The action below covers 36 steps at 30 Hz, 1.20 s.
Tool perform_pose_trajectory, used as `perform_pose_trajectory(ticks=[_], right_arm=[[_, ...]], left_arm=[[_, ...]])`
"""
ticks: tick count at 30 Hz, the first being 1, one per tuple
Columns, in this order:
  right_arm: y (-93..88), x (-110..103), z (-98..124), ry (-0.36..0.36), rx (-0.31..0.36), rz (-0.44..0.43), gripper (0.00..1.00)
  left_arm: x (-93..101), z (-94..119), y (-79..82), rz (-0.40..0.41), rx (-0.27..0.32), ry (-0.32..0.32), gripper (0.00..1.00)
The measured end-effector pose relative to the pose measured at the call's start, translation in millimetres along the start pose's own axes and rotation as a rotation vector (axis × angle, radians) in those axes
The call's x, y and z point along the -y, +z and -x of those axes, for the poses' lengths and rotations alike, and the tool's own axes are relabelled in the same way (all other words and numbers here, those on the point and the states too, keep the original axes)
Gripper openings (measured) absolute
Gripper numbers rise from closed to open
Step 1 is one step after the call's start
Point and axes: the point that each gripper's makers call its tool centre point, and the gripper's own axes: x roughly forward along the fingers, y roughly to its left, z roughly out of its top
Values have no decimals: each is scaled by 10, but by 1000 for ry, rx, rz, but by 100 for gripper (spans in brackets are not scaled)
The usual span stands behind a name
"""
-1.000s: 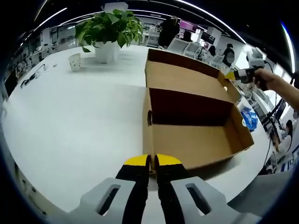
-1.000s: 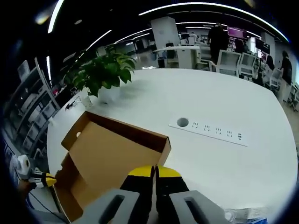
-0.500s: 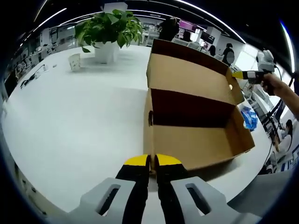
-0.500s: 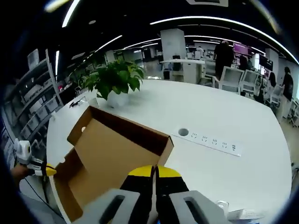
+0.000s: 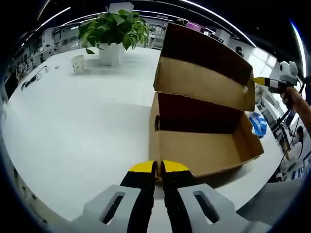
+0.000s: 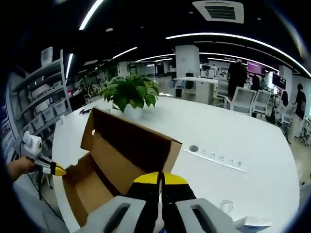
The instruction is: Operate the shoe box by opening the lid, removing the specified soft item, and placing it in the target area until the item is outside and the box remains undamaged.
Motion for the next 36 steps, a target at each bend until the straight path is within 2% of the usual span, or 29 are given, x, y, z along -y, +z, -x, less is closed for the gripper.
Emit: perform_pose_trajectory(ticks=[18,36], right_arm=[[-99,-220,300,6,72,-5,0],[-284,-412,504,29,98,-120,0]], left_arm=[[3,0,2,-12,-4,-9,2],[-3,11,-3,3,15,-24,3]])
